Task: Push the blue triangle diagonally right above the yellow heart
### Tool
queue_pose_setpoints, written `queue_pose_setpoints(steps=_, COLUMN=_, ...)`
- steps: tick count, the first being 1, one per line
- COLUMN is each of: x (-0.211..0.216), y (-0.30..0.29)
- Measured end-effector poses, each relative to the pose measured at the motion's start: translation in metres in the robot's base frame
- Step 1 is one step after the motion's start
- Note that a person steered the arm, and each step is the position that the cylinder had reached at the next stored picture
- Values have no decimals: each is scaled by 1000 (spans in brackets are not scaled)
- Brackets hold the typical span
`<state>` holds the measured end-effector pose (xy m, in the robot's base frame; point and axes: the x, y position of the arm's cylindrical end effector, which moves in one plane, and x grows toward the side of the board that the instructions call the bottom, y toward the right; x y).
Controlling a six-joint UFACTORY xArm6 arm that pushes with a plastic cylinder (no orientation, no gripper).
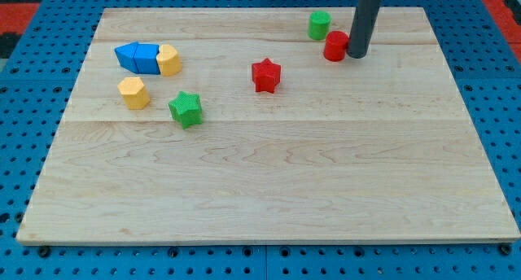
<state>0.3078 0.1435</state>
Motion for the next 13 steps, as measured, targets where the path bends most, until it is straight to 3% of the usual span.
queue_pose_setpoints(steps=3, x=6, y=-23)
queue_pose_setpoints(steps=4, x=65, y=-31)
queue_pose_setpoints(steps=5, x=117, y=-78)
queue_pose_setpoints(steps=8, x=175, y=-325)
queue_pose_setpoints(steps=9, x=158, y=-414)
queue_pose_setpoints(steps=10, x=136, y=-448)
queue_pose_setpoints(steps=12, x=64, y=-381)
queue_pose_setpoints(steps=13, x=55, y=-372)
